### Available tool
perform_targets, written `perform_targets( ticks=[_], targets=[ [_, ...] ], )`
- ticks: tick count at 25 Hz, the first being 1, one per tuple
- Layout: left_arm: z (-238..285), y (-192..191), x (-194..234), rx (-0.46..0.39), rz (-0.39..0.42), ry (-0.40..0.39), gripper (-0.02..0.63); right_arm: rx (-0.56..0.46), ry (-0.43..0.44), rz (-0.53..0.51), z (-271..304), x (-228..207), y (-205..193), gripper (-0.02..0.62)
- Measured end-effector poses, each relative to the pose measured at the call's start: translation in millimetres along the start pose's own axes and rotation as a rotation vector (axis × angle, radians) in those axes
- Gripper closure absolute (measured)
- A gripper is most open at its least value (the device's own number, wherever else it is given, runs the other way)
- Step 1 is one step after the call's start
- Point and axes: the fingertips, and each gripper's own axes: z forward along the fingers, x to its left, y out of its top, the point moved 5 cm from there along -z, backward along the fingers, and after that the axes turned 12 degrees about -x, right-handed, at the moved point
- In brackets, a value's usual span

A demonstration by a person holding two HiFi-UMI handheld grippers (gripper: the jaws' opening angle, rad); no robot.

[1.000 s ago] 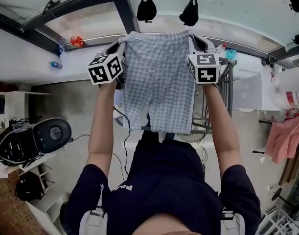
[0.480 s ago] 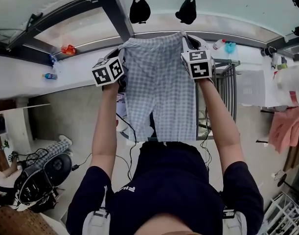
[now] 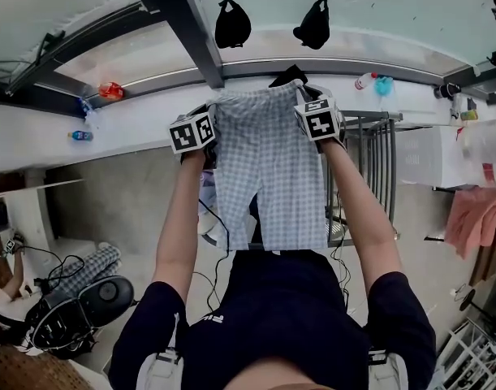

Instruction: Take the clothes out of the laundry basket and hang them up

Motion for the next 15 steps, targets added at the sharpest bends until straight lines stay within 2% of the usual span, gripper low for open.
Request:
perform_targets(
  ticks=[3,6,8,15],
  targets=[
    [7.9,-16.8,1.6,0.062,0.006,-0.016,0.57,0.048,0.008,0.024,9.9,0.5,-16.1,0.435],
    [6.6,-31.3,3.6,0.123,-0.009,-0.043,0.423,0.079,0.017,0.111,11.9,-2.6,-27.2,0.289],
    [1.2,-36.3,8.4,0.134,-0.039,-0.041,0.388,0.082,0.032,0.137,9.3,-3.4,-29.9,0.269],
    [-19.5,-39.4,3.4,0.098,-0.061,-0.024,0.35,0.041,0.058,0.15,-12.9,-2.7,-26.9,0.264]
  ],
)
